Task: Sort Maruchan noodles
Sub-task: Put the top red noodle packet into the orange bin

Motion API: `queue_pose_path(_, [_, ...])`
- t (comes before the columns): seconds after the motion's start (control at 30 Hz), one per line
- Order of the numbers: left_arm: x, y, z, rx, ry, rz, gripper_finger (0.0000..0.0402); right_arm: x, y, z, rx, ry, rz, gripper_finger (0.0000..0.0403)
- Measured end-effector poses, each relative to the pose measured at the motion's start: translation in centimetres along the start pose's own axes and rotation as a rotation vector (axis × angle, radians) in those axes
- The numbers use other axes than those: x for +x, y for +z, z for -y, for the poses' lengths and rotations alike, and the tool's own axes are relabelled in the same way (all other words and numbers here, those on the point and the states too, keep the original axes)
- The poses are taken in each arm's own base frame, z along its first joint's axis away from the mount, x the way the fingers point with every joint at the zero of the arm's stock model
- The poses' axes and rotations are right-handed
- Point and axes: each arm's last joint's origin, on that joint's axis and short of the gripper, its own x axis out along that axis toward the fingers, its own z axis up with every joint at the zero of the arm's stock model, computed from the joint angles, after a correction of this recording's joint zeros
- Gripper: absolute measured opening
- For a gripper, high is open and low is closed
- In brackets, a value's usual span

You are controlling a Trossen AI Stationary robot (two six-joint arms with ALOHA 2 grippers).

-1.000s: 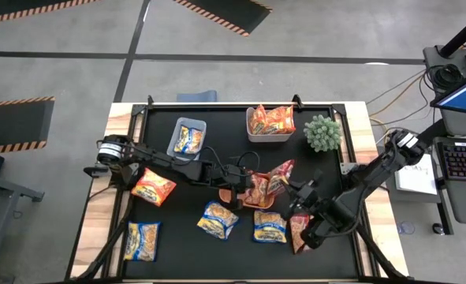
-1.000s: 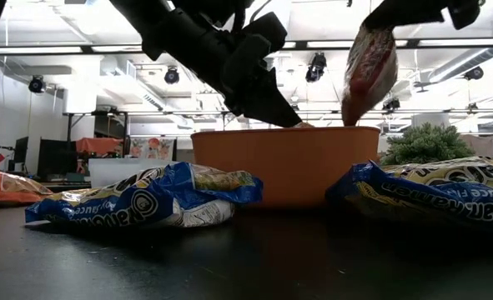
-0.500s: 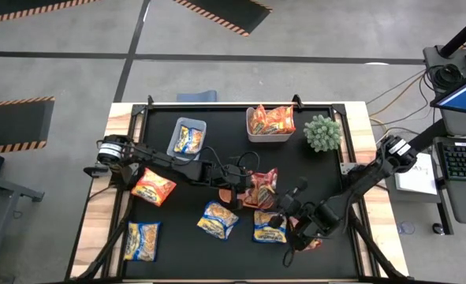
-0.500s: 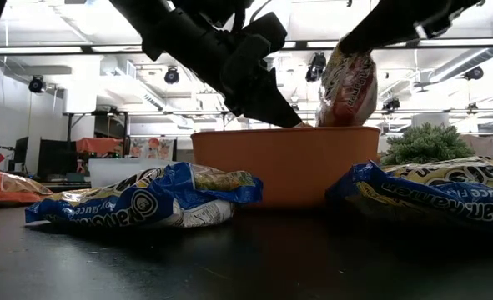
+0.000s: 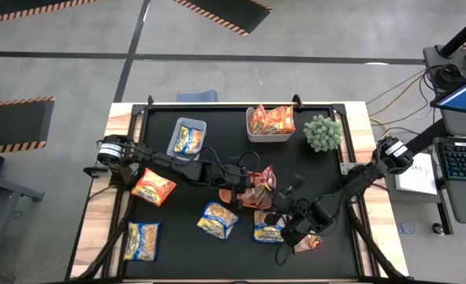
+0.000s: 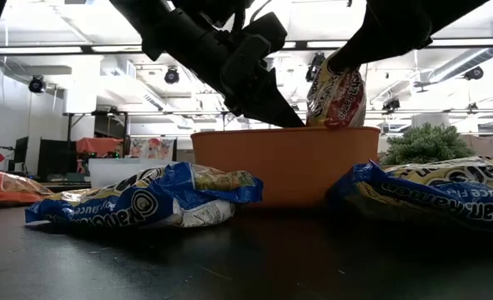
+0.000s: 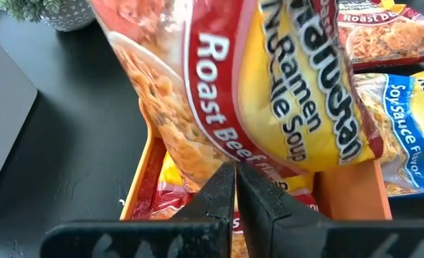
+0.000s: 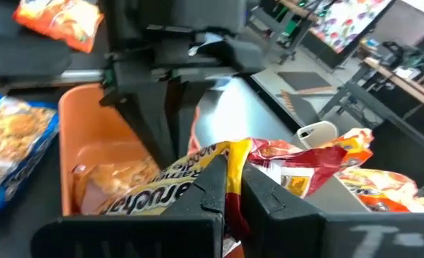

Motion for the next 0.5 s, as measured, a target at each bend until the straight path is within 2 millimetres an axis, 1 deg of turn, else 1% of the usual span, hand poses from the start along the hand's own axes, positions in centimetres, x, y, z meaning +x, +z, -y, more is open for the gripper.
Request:
queue_pose_path(0.37, [-0.2, -0.3, 0.1, 0.011, -0.006, -0.037, 0.0, 1.2, -1.0, -0.9, -0.032, 0.039, -0.071, 0.001])
queue_pose_path(0.5, [-0.7, -0.1, 0.4, 0.017, -0.034, -0.047, 0.0, 1.5, -1.0, -1.0, -0.026, 0.059, -0.095, 0.0028])
